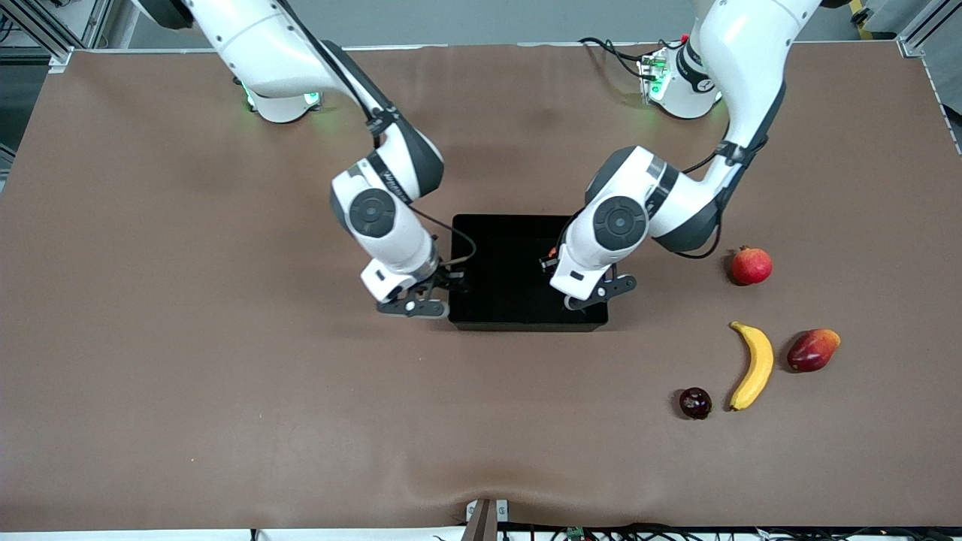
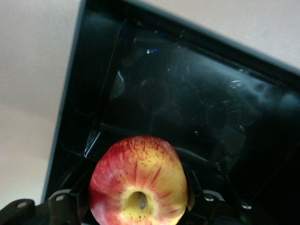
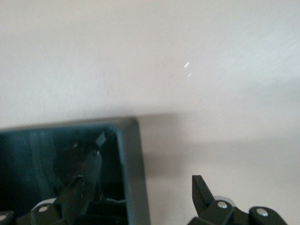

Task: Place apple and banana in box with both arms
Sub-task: 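Open the left gripper over the box while the right gripper releases it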

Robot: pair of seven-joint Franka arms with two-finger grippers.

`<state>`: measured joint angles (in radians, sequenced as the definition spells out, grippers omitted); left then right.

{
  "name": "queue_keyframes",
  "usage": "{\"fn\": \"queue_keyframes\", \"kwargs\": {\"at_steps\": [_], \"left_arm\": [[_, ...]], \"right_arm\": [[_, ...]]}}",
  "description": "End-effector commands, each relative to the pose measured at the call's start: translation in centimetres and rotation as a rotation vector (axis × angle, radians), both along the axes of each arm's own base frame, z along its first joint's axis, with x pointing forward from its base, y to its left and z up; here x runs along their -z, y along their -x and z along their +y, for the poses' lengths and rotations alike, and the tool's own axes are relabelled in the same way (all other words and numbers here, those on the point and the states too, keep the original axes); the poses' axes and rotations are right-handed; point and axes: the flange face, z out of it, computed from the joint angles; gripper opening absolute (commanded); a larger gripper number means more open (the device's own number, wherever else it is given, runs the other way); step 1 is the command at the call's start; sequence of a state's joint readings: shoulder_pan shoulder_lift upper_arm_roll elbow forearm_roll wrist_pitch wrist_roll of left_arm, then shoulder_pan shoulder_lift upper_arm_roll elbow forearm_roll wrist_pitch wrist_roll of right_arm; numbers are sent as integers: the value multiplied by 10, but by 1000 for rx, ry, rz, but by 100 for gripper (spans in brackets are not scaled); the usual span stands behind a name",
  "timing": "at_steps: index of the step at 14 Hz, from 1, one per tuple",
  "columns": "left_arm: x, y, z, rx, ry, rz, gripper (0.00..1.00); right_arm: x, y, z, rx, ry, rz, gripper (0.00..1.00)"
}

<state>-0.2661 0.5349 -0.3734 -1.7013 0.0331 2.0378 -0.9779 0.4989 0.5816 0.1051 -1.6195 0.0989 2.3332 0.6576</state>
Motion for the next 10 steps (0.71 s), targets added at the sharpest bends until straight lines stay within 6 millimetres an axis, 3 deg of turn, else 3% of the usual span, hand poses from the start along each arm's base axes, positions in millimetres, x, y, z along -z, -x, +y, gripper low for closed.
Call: {"fn": "queue_keyframes", "kwargs": {"at_steps": [1,6,10], "left_arm": [[17,5,-3,-11,-59,-9,7],[53,13,-12,-27,-87,11,11],[66,18,-15,-18,-100,24,15]], "right_arm": [[-34,-17,-49,-3,15,5,100],[-85,-36,-139,-63,59,64,100],[-127,-50,-233,-143,64,52,100]]}}
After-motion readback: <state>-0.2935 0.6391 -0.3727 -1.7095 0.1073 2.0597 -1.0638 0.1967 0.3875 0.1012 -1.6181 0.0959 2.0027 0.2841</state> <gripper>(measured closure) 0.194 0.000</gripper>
